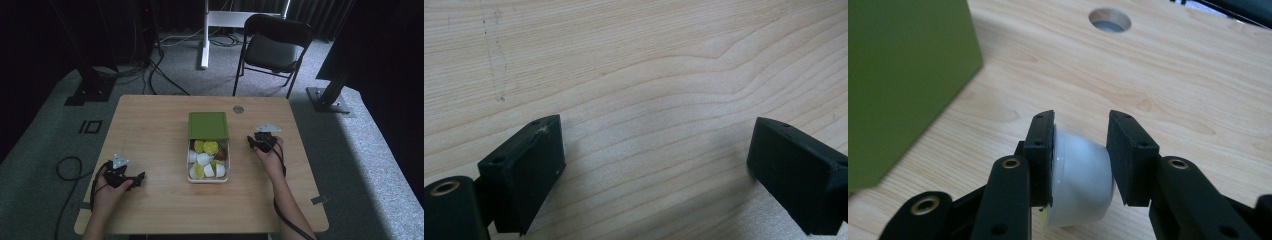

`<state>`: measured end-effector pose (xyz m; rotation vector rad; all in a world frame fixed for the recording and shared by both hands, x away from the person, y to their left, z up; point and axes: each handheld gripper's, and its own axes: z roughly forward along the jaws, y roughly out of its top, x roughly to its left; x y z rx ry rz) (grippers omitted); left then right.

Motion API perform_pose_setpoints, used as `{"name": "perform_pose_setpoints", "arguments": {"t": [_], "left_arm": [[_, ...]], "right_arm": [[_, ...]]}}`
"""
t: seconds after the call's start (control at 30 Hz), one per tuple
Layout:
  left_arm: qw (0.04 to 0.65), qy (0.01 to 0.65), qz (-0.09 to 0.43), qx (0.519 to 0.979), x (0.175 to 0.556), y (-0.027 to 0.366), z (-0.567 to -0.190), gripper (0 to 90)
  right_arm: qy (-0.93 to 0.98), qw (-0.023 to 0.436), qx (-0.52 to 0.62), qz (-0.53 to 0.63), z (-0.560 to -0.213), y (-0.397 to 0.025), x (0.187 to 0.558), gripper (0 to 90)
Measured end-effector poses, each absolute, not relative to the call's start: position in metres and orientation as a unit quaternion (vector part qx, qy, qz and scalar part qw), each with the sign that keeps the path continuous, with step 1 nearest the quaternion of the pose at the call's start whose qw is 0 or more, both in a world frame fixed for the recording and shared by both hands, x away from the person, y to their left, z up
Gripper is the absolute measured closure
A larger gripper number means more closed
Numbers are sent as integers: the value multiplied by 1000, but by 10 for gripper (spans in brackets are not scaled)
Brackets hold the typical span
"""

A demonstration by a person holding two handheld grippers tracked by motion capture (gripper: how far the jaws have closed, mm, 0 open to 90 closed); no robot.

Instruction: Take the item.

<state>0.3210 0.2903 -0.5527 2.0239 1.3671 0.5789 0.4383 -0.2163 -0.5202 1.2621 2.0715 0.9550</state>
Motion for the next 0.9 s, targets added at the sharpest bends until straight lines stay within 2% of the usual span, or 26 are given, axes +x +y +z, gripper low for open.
{"name": "perform_pose_setpoints", "arguments": {"t": [0.23,0.33,0.57,0.7,0.77,0.83,0.87,0.9], "left_arm": [[310,518,219,766,321,290,-553,93],[310,518,219,767,321,290,-553,93],[310,518,219,766,321,290,-553,93],[310,518,219,766,321,290,-553,93],[310,518,219,767,321,290,-553,94],[310,518,219,767,321,290,-553,94],[310,518,219,767,321,290,-553,93],[310,518,219,767,321,290,-553,93]], "right_arm": [[766,254,471,356,-526,-220,439,637],[770,256,470,347,-528,-221,441,601],[762,254,475,358,-528,-223,443,415],[760,259,471,365,-523,-225,442,377],[763,253,465,371,-519,-226,440,279],[763,249,464,374,-518,-226,439,279],[764,238,460,385,-516,-226,436,207],[764,233,457,391,-516,-225,434,182]]}}
